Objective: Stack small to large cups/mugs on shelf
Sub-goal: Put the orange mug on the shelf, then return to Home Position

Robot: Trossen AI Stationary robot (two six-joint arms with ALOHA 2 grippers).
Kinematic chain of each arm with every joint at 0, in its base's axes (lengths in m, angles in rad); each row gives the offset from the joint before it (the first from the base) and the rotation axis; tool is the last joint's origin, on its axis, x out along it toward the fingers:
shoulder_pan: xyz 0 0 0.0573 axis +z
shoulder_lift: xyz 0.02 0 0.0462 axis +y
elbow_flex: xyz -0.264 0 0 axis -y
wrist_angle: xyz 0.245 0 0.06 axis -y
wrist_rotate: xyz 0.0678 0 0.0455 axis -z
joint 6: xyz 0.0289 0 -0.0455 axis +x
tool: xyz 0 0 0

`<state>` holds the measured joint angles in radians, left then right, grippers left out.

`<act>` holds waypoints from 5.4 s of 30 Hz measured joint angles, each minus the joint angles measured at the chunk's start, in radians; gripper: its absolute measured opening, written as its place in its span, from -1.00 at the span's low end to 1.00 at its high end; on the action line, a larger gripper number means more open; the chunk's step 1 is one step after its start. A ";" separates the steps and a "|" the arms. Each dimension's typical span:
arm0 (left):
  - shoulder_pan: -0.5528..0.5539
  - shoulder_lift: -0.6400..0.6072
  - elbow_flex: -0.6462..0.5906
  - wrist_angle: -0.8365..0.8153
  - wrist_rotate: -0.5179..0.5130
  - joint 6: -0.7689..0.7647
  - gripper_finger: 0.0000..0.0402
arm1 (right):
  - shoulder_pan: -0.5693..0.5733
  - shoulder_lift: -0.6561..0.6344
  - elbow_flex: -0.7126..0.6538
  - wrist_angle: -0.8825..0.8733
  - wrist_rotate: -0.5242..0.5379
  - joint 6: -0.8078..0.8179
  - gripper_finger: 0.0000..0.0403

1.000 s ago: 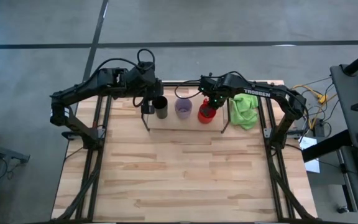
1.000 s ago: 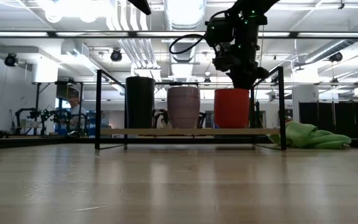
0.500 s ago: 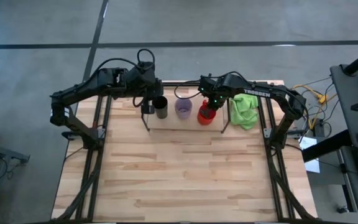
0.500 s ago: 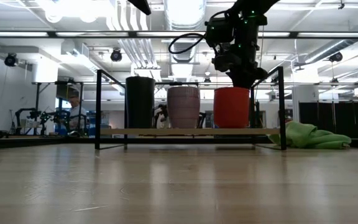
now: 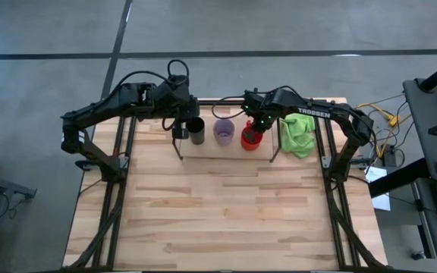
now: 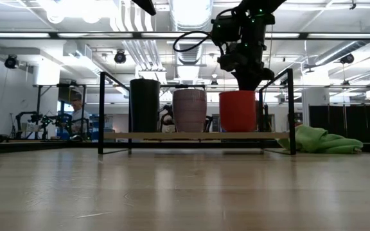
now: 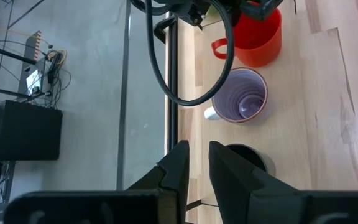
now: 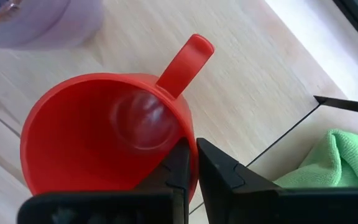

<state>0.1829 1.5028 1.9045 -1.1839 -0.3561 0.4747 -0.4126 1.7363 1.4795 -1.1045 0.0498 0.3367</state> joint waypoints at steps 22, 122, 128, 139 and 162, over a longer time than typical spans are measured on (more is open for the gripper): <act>-0.001 0.000 0.000 -0.001 0.000 0.000 -0.76 | 0.000 0.000 0.001 0.079 0.000 0.003 -0.90; 0.000 0.000 0.000 -0.002 0.001 -0.034 -0.76 | 0.002 -0.005 0.000 0.003 0.101 0.066 -0.63; 0.000 0.000 0.000 -0.003 0.000 -0.033 -0.76 | 0.002 -0.028 0.000 -0.045 0.100 0.066 -0.63; 0.000 0.000 0.000 -0.002 0.000 -0.024 -0.76 | 0.002 -0.084 0.115 -0.073 0.026 0.064 -0.63; -0.003 -0.065 0.000 -0.269 0.000 -0.368 -0.76 | 0.105 -0.178 0.490 -0.383 -0.180 -0.001 -0.63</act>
<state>0.1795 1.4374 1.9041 -1.4534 -0.3561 0.1064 -0.3077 1.5583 1.9699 -1.4876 -0.1298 0.3358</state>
